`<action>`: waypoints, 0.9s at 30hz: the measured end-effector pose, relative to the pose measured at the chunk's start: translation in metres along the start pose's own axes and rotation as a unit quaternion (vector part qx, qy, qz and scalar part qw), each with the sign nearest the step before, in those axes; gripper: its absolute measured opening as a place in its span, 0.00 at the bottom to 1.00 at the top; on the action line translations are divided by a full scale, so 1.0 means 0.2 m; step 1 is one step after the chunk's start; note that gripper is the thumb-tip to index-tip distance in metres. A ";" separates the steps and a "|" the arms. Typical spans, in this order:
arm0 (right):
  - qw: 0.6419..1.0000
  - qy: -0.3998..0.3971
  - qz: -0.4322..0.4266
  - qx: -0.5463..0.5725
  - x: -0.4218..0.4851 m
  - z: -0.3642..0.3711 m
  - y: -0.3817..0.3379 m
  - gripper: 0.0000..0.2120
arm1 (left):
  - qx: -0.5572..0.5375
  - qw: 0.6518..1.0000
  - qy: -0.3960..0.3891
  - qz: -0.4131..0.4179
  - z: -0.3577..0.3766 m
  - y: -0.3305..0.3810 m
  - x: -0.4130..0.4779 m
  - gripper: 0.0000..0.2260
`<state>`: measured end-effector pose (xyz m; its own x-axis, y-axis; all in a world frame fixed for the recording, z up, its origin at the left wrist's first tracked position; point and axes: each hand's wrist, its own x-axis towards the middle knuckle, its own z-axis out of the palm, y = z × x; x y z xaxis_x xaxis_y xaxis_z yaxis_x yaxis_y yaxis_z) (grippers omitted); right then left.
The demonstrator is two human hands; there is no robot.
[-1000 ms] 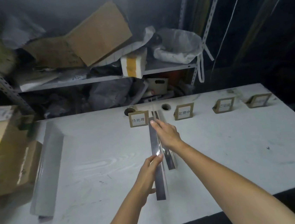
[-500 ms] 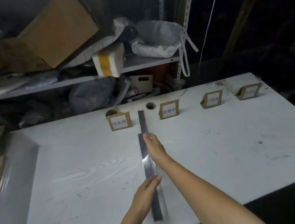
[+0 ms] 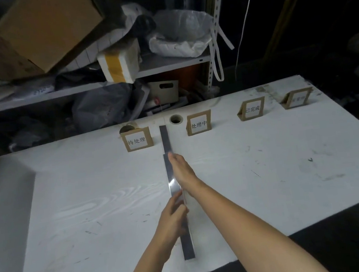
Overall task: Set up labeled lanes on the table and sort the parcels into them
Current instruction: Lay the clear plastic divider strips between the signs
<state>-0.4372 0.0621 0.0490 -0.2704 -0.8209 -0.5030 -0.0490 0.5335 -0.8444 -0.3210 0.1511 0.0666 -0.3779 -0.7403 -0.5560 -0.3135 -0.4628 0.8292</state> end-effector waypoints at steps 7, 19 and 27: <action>1.000 0.007 -0.004 -0.017 0.02 0.02 -0.01 0.29 | -0.009 1.000 -0.002 -0.012 -0.04 0.01 -0.02 0.20; 0.999 -0.005 -0.026 -0.017 0.03 -0.01 0.01 0.27 | -0.005 1.000 -0.008 0.001 -0.02 -0.01 0.00 0.22; 0.998 -0.035 -0.034 -0.034 0.05 -0.01 0.00 0.28 | -0.002 1.000 -0.007 -0.007 0.00 0.01 0.04 0.27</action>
<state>-0.4421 0.0540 0.0440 -0.1972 -0.8664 -0.4587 -0.1303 0.4869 -0.8637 -0.3236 0.1440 0.0629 -0.3856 -0.7265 -0.5688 -0.3154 -0.4755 0.8212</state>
